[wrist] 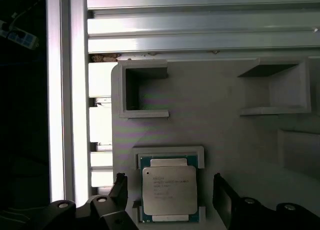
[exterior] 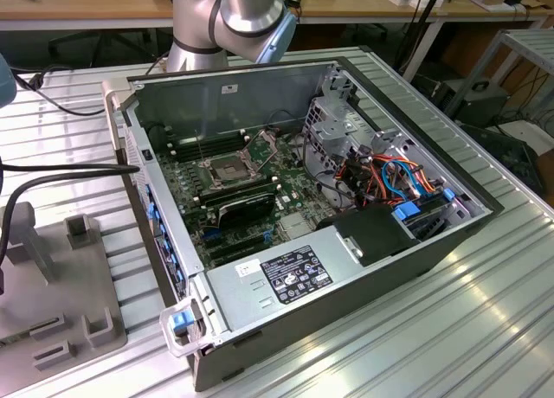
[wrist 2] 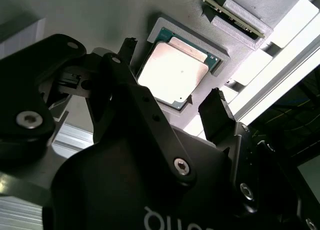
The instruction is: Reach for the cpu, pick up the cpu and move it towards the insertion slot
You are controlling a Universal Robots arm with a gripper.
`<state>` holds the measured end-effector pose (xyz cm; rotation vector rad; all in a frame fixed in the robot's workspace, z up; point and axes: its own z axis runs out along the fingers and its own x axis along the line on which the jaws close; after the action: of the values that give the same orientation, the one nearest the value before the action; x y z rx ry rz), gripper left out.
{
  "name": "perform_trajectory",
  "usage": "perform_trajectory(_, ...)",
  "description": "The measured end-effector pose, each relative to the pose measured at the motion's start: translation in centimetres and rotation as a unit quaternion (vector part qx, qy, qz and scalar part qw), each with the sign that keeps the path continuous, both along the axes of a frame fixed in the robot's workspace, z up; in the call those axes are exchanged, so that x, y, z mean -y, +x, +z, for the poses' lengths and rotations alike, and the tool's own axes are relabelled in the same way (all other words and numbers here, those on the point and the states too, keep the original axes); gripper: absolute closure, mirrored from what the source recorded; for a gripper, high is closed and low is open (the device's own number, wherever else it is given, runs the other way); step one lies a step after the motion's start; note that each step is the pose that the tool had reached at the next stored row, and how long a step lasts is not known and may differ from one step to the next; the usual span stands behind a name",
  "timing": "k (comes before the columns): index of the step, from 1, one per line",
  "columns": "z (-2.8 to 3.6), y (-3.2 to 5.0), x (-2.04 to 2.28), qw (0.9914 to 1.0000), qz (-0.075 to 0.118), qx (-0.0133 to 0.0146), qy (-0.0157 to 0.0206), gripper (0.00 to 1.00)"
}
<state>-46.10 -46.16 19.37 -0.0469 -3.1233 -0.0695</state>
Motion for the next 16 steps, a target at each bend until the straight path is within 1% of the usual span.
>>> perform_trajectory(8,-0.18,0.00,0.00,1.00000,0.000,0.0001,0.0000,0.22)
perform_trajectory(16,-0.55,0.00,-0.05,1.00000,0.000,0.0000,0.0001,0.22)
